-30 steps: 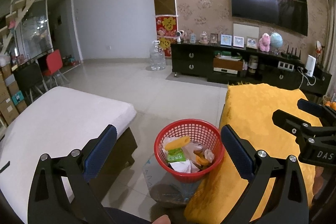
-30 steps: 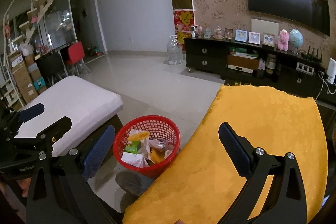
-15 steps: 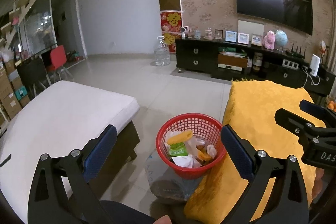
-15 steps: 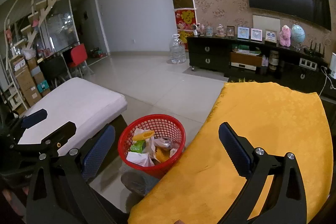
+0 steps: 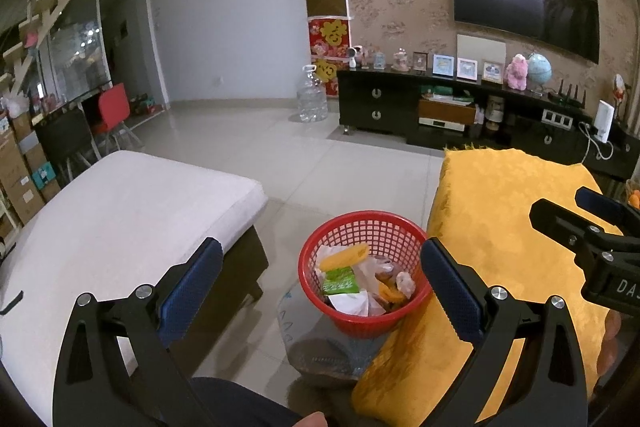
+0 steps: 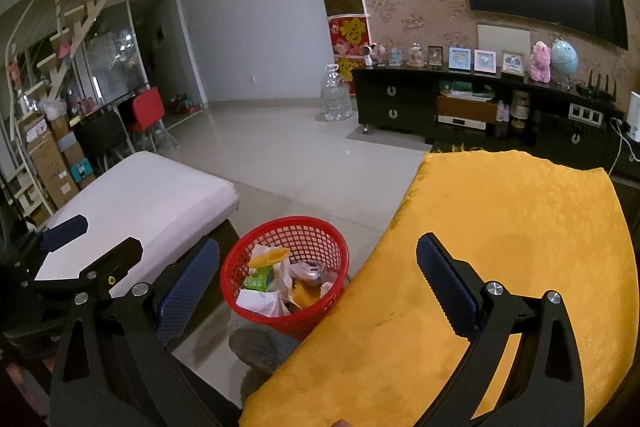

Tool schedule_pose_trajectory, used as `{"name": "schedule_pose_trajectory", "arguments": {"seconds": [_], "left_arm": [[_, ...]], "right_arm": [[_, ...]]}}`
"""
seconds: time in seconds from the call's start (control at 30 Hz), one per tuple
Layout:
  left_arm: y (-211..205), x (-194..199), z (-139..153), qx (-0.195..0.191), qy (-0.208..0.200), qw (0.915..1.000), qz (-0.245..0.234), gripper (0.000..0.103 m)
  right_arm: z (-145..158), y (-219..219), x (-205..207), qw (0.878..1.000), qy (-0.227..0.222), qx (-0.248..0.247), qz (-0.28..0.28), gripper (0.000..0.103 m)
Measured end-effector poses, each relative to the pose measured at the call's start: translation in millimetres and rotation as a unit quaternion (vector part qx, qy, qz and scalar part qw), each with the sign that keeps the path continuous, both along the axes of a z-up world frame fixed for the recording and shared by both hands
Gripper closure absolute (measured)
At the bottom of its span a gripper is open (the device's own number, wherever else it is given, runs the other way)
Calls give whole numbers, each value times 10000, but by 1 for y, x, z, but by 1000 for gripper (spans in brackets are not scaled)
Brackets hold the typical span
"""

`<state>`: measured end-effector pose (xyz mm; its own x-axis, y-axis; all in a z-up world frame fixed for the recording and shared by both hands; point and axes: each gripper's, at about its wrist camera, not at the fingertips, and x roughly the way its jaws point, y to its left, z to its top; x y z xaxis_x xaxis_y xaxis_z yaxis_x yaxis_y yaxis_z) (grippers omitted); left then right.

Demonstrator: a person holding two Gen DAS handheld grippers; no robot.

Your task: Collect trash

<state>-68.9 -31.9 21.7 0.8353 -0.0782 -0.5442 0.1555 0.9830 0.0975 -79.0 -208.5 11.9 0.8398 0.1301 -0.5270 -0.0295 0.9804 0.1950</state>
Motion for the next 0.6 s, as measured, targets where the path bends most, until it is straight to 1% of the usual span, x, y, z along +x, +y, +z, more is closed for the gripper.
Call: {"name": "schedule_pose_trajectory", "arguments": {"seconds": [0.43, 0.6], "left_arm": [[-2, -2, -10, 75, 49, 10000, -10, 7], [-3, -1, -10, 86, 67, 9999, -18, 7]], "right_arm": [[0, -1, 1, 10000, 16, 2, 0, 7], [-4, -1, 0, 10000, 58, 7, 4, 7]]}}
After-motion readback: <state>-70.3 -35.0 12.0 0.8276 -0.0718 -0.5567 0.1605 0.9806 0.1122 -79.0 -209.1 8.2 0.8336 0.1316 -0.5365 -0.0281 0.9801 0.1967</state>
